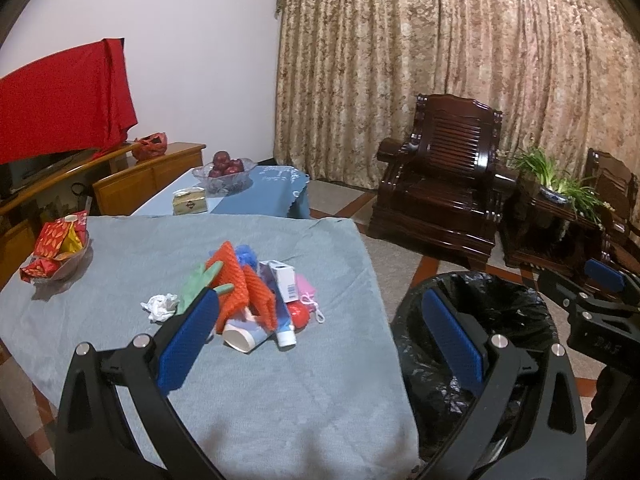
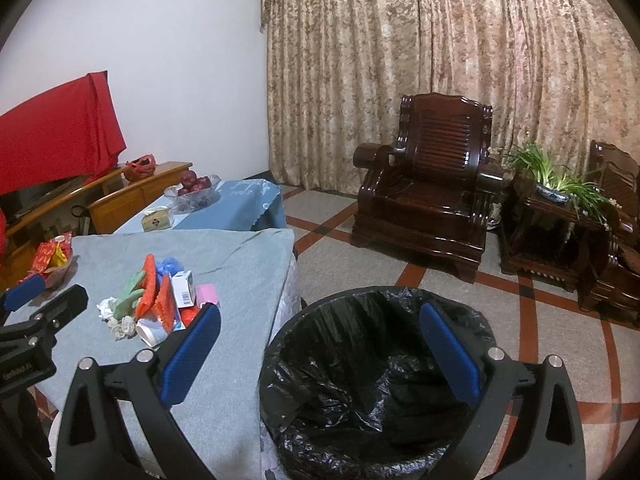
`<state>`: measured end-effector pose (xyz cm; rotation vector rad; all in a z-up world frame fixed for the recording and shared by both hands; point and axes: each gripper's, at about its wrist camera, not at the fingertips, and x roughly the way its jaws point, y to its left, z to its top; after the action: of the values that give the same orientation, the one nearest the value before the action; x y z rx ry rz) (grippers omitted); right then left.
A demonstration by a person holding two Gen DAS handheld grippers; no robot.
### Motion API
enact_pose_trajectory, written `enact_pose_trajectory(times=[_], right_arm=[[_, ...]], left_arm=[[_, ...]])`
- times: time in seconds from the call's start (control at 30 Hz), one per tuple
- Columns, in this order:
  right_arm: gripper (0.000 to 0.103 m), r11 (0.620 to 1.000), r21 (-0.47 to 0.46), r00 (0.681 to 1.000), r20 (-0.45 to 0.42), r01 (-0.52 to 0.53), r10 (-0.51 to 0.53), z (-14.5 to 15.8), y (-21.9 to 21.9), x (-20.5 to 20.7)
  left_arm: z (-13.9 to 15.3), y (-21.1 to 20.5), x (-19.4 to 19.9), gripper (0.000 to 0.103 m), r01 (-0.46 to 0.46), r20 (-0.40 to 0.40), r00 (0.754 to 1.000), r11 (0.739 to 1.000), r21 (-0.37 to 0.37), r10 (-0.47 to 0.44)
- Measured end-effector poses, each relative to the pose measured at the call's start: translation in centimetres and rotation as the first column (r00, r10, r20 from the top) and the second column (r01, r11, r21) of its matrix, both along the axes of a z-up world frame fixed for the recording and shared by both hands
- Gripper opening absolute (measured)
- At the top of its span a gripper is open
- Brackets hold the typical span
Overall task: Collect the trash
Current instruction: 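Reach left tool to green glove while right tool reaches orange foam net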
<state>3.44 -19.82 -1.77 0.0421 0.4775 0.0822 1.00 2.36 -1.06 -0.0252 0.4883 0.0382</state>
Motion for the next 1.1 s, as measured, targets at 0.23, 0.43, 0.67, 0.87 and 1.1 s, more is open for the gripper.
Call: enact_pose_trajectory(times=[0.23, 0.43, 0.67, 0.87, 1.1], right_arm=[[0.097, 0.999, 0.001, 0.999, -0.015, -0.049, 0.049, -1.9, 2.2, 2.1], [0.097, 0.995, -0.002, 0.994, -0.038, -0.103, 0.103, -3.6, 5.0, 4.7], [0.097, 0.988, -0.003, 0.986, -0.059, -0.156, 0.155, -5.7, 8.6, 8.4], [0.093, 0.982, 0.007, 0.976, -0.107, -0.191, 0.191, -7.9, 11.8, 11.9], [0.080, 0.971, -0.005, 0.961, -0.146, -0.237, 0.234, -10.0, 15.5, 15.7]], left_arm=[[-1.2, 4.1, 1.0, 0.098, -0.085, -0.005, 0.996, 0.996, 0.001, 0.085], [-2.5, 7.9, 2.3, 0.098, -0.156, -0.011, 0.988, 0.987, 0.033, 0.157], [-4.7, 12.7, 3.9, 0.098, -0.232, -0.029, 0.972, 0.972, 0.033, 0.232], [-6.7, 15.6, 5.8, 0.098, -0.269, -0.061, 0.961, 0.963, 0.030, 0.270], [-9.1, 18.0, 8.5, 0.094, -0.287, -0.114, 0.950, 0.957, 0.039, 0.290]])
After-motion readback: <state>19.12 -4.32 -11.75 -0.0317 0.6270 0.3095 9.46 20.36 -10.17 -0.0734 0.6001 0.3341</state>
